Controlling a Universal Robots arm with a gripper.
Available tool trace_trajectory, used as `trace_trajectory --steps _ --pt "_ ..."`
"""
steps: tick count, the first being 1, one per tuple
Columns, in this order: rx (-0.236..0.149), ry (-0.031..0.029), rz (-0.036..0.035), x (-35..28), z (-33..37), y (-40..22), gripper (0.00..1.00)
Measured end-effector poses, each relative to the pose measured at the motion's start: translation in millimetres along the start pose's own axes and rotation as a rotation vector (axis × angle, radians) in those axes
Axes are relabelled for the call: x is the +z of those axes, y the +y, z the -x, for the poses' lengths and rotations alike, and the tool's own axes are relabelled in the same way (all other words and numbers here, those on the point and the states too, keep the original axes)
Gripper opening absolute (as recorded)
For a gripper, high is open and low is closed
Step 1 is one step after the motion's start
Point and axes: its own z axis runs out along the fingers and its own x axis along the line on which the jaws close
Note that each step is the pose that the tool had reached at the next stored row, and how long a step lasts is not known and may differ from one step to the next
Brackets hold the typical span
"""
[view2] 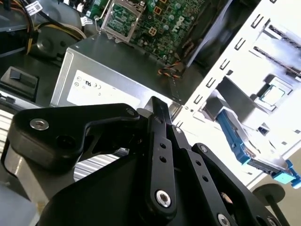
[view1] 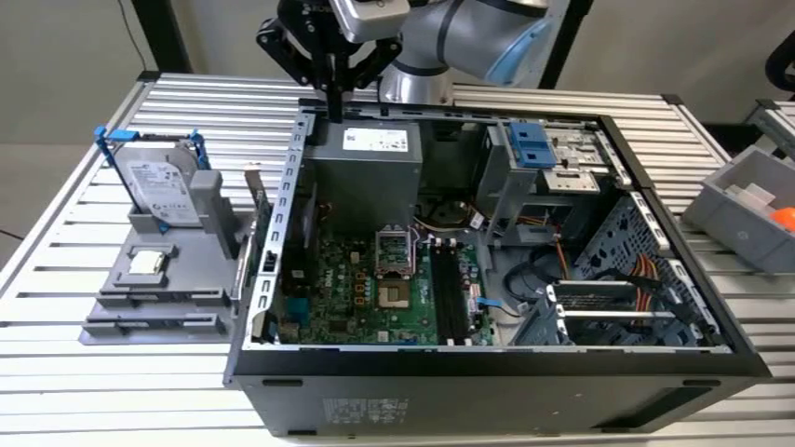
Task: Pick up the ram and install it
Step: 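Reach for the ram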
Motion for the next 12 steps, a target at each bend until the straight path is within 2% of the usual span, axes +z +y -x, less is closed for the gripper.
trace_trajectory --steps 12 --pt "-0.001 0.0001 -0.0002 -1.0 -15.3 1.2 0.0"
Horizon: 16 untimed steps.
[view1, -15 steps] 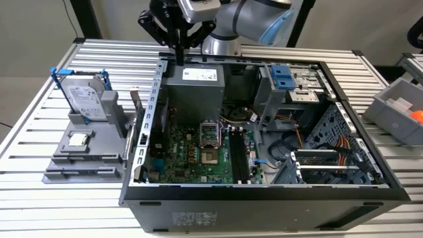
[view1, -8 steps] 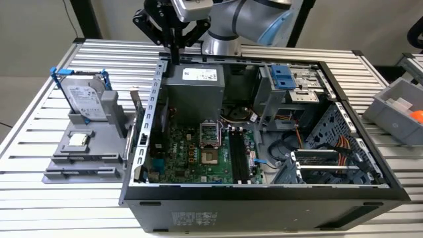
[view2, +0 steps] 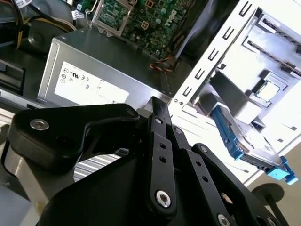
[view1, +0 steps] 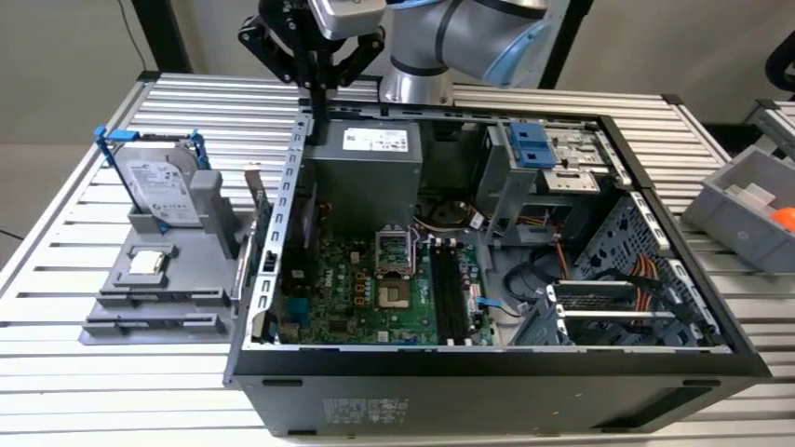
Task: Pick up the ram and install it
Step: 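Reach for the ram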
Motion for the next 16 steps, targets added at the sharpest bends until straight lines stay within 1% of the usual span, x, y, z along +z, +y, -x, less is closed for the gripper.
trace_trajectory --steps 4,9,13,16 --pt "0.0 0.0 0.0002 -1.7 -1.7 0.0 0.0" --pt "0.0 -0.0001 0.0003 -2.1 -4.1 0.2 0.0" --pt "-0.001 0.0 0.0003 -2.2 -8.4 1.5 0.0" --pt "-0.001 0.0 0.0004 -2.2 -13.0 1.6 0.0"
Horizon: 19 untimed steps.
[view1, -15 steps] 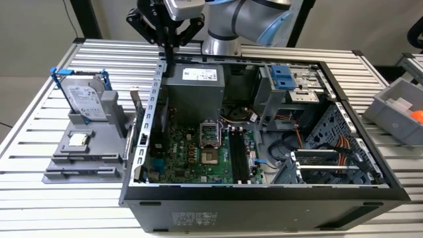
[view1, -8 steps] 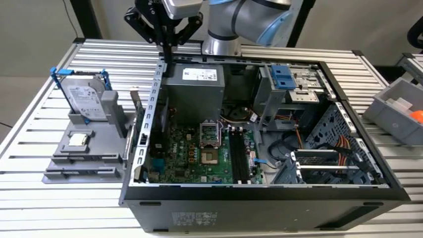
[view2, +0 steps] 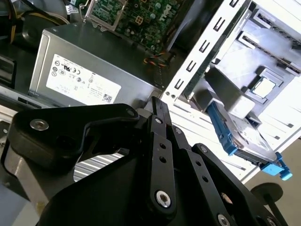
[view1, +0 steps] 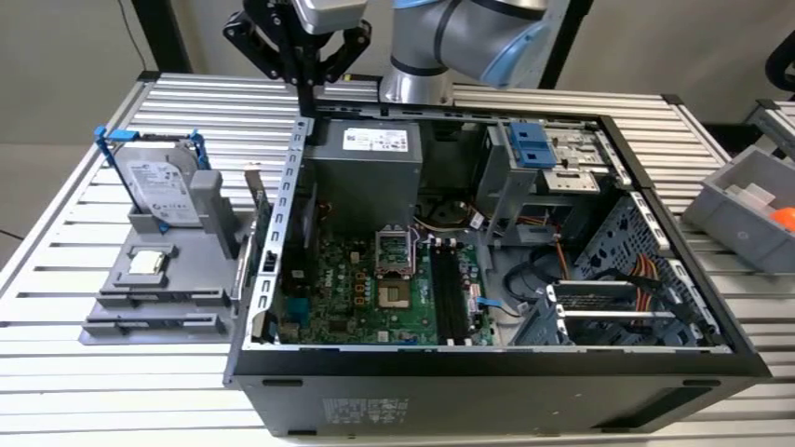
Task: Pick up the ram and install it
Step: 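Reach for the ram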
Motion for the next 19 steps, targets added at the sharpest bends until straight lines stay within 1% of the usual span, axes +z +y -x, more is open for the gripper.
trace_trajectory --steps 12,19 --pt "-0.003 0.0002 0.0014 -0.6 -20.8 -1.0 0.0" --pt "-0.005 0.002 0.0017 -0.9 -32.4 -1.2 0.0"
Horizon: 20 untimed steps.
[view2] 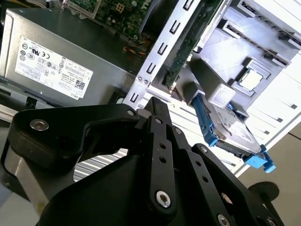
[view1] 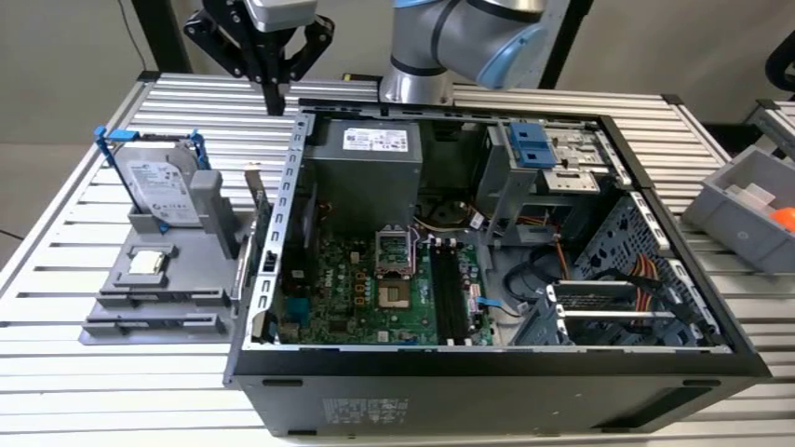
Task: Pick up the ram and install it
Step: 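Reach for the ram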
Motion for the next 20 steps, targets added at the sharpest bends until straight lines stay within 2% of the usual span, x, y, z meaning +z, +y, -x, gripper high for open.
trace_trajectory --steps 9,20 --pt "-0.005 0.0146 0.0016 -0.3 -13.7 0.0 0.0" --pt "-0.015 0.0153 0.0018 -0.6 -33.0 1.7 0.0"
